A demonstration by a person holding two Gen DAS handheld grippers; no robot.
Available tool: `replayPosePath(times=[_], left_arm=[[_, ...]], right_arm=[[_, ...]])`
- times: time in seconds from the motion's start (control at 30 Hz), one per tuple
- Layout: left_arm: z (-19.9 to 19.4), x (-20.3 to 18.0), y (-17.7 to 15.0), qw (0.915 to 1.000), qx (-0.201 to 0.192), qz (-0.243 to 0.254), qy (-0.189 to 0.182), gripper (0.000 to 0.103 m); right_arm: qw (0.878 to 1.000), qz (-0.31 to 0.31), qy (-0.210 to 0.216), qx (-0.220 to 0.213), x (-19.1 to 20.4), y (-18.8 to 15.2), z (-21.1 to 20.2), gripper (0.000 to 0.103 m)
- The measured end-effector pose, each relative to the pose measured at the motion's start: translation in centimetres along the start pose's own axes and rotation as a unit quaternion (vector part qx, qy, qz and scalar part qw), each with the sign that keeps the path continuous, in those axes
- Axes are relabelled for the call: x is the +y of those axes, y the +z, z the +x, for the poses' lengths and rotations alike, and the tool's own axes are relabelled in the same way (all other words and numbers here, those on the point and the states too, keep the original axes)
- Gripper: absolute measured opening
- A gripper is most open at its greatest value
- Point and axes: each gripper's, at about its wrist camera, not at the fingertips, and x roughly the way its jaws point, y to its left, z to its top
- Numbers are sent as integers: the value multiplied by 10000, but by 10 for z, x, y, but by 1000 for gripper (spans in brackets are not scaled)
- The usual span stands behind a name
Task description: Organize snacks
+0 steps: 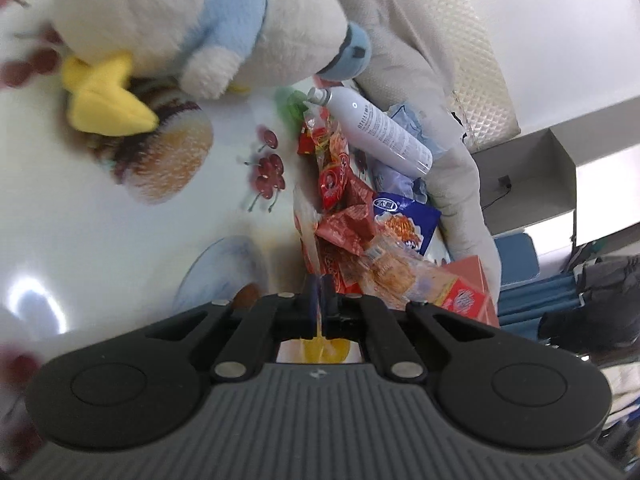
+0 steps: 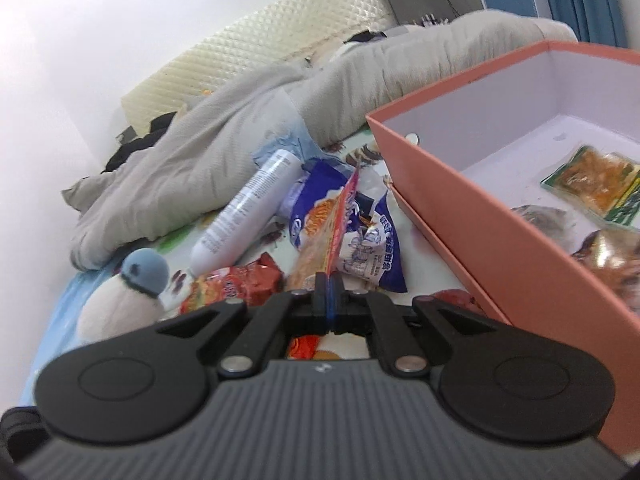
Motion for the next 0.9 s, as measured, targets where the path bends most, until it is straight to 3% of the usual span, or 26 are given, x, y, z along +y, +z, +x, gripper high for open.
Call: replayPosePath(times=[0.33, 0.57, 0.73, 0.9], left_arm=[[-91, 19, -45, 9989, -341, 2, 322, 2], [-134, 33, -81, 9966, -447, -176, 671, 2], [-147, 35, -103, 9954, -385, -168, 859, 2], [-154, 40, -121, 9954, -86, -347, 894, 2]], right_arm=[[9999, -84, 3, 58, -13, -21, -69, 3], [9997, -210, 106, 85, -22, -37, -113, 3], [9988, -359, 159, 275, -38, -50, -142, 3], [9964, -449, 177, 702, -58, -63, -165, 3]])
